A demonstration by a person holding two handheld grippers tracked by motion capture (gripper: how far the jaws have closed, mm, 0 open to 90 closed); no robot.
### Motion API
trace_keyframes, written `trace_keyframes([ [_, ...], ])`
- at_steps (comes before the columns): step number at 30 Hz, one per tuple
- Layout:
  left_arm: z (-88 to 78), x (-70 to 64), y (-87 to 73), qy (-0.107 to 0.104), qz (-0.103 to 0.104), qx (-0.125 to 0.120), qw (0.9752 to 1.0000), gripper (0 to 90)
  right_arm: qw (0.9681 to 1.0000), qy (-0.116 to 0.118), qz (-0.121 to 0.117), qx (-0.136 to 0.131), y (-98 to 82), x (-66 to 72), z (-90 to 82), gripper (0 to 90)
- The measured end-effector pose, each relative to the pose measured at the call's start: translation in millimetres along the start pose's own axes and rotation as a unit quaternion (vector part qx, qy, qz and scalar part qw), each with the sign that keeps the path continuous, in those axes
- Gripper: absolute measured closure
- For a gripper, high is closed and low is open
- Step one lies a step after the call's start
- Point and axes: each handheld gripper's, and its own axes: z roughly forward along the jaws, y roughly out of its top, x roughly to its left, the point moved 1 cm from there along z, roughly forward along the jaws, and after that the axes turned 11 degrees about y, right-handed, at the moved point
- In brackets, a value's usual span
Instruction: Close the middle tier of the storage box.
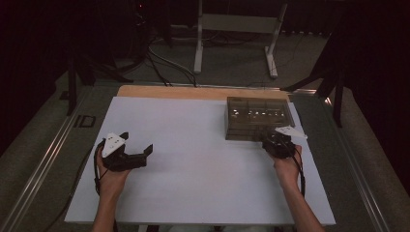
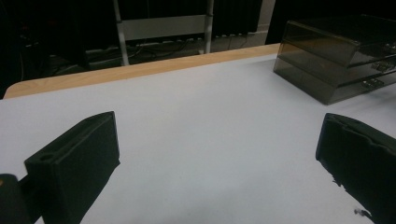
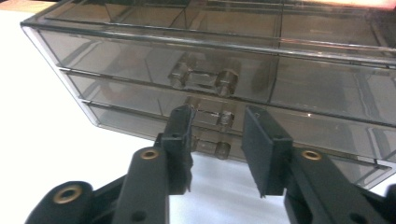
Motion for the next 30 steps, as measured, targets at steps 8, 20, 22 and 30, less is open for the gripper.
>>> trace_keyframes([
  [8,-3.1,1.2,0.4,-0.001,-0.001,0.001,1.0,1.0,0.9997,0.026,0.0,0.0,1.3,2.1,-6.5,30.7],
  [20,-4.9,1.1,0.6,-0.002,0.001,0.002,1.0,1.0,0.9995,0.026,-0.014,0.011,1.3,9.2,-13.7,0.1],
  [22,-5.8,2.0,0.6,0.0,0.001,0.001,1.0,1.0,0.9993,0.031,-0.019,0.011,0.5,10.5,-15.3,0.1],
  [30,-10.5,7.2,-0.2,0.007,-0.004,-0.001,1.0,1.0,0.9988,0.04,-0.026,0.002,1.3,13.7,-27.3,0.1],
])
